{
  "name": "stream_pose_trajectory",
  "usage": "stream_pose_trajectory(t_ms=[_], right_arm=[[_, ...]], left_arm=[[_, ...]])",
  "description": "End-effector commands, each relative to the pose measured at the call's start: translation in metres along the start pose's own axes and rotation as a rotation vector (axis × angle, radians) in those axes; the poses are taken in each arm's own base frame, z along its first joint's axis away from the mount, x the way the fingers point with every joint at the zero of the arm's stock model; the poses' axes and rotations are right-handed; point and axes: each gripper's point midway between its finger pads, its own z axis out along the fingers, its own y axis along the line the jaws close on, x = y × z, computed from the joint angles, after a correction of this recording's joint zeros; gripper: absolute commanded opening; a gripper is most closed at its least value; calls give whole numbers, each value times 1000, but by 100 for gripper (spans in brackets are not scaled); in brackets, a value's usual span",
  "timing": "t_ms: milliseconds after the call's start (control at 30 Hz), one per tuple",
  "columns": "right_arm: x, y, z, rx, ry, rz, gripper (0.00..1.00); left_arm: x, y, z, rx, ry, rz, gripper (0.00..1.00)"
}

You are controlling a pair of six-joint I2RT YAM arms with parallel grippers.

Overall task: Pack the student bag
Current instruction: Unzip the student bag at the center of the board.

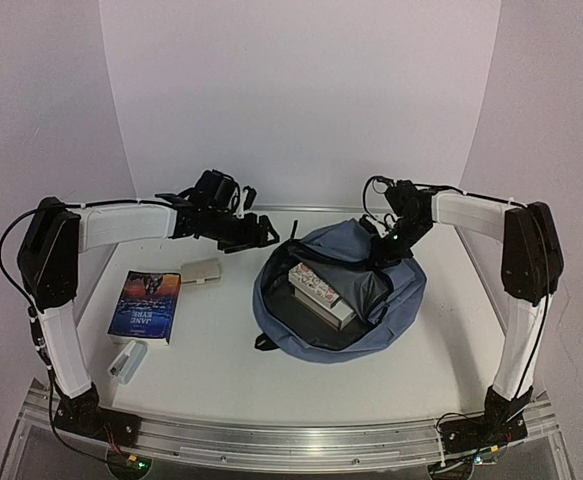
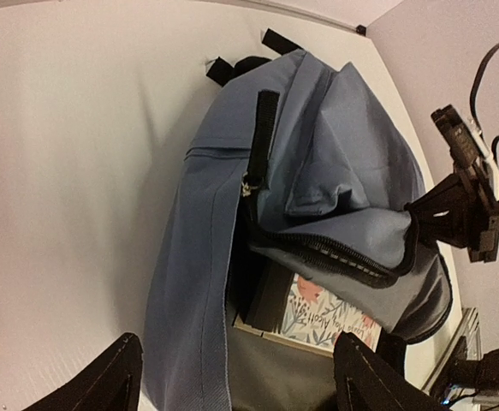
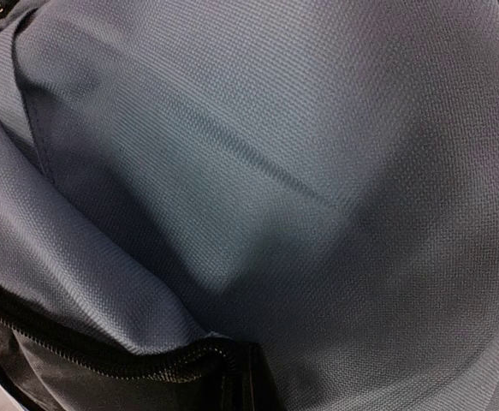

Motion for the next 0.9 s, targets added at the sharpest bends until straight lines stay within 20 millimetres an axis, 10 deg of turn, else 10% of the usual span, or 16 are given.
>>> stream_pose_trajectory(t_ms=[0,467,867], right_arm=[[5,5,-6,-29,3,33,0],[-18,33,-62,-87,-137,9,2],[-31,25,-76,-19,-183,3,1]], left_arm=[[-5,-29,-8,103,-31,177,77],[-8,-46,31,60,-20,531,77],[31,-65,55,120,66,633,79]])
